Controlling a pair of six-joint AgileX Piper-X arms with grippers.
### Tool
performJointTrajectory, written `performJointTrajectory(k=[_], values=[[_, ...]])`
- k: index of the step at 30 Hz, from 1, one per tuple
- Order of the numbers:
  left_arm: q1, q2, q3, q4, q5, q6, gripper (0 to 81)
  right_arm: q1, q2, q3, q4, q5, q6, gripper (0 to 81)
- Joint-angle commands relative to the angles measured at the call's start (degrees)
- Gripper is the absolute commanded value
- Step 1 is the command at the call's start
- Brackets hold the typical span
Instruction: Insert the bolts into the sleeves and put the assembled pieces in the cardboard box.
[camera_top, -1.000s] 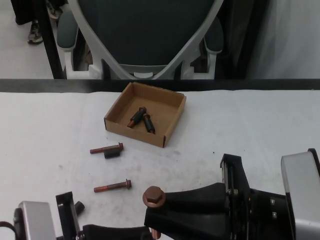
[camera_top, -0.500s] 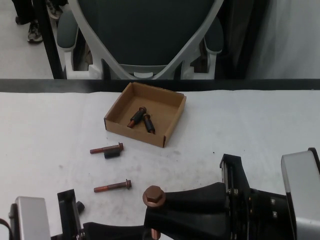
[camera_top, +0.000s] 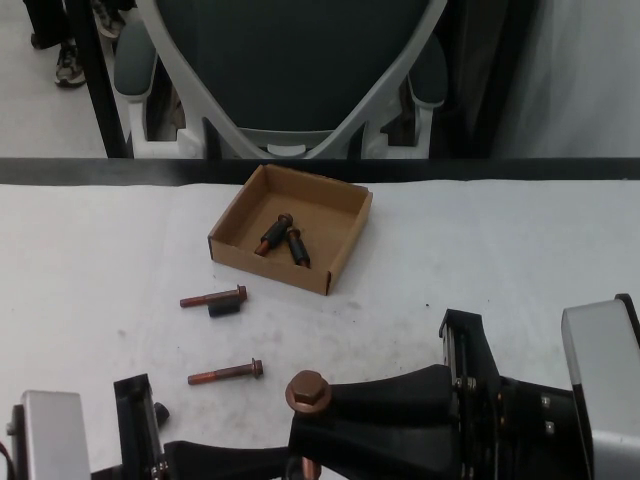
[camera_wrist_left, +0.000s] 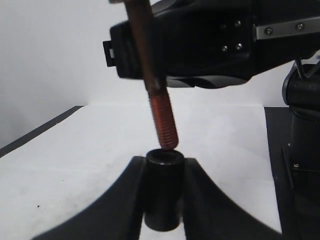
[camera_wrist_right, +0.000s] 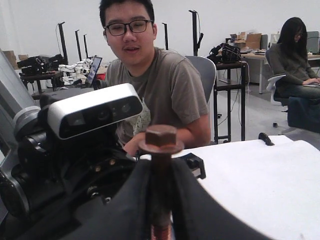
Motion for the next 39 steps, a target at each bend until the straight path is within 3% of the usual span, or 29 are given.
performJointTrajectory(k=[1,14,39], values=[[-0.2,-0.1,-0.9,-1.5,0.4,-0.1,0.8,0.4,-0.4,-0.2,-0.8,0.0,0.4,0.2],[-0.2,5.9,-3.1,-0.8,-1.8,-1.1,0.8,1.2,-0.4,-0.2,-0.6,0.0,0.4,0.2],[-0.2,6.8,-4.0,3.5,1.9,0.4,0.8,1.1,-0.4,-0.2,4.6,0.5,-4.1,0.2]])
